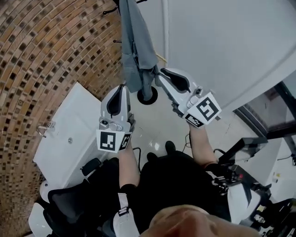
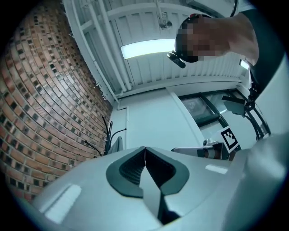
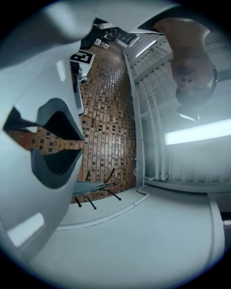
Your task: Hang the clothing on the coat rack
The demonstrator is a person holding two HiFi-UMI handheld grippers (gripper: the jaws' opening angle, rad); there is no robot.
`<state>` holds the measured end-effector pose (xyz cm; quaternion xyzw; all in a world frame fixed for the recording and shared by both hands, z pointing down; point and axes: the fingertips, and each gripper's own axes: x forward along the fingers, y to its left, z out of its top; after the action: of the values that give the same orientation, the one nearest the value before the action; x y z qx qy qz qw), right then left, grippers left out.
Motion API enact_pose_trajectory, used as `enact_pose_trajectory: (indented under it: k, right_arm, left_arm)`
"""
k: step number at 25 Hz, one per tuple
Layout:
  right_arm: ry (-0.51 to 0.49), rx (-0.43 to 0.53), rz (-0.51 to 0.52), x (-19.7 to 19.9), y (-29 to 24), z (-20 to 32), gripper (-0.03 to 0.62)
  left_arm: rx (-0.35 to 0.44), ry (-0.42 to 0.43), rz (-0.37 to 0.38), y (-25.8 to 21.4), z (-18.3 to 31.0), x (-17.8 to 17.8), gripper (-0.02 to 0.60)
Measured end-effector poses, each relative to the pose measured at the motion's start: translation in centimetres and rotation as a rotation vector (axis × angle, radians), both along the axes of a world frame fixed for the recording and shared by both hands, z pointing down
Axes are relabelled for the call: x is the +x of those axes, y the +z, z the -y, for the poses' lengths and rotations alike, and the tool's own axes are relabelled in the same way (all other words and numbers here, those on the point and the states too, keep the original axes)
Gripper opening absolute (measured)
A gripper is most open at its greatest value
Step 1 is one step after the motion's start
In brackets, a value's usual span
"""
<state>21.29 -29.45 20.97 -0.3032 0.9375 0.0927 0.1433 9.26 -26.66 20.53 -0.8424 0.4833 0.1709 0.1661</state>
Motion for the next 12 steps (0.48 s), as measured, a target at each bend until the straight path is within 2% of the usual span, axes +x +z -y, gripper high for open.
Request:
enact_pose_trajectory:
  k: [7, 12]
  right_arm:
    - [0.109, 0.02, -0.036, -0.1, -0.4, -4.0, 0.035]
    - [0.12, 0.046, 0.001, 0.5, -1.1, -5.0, 0.03]
  left_arm:
    - [0.027, 0.063, -0.12, 0.6, -2.8, -2.5, 0.003]
    - [0.051, 0.055, -0.092, -0.1, -4.2, -2.3, 0.003]
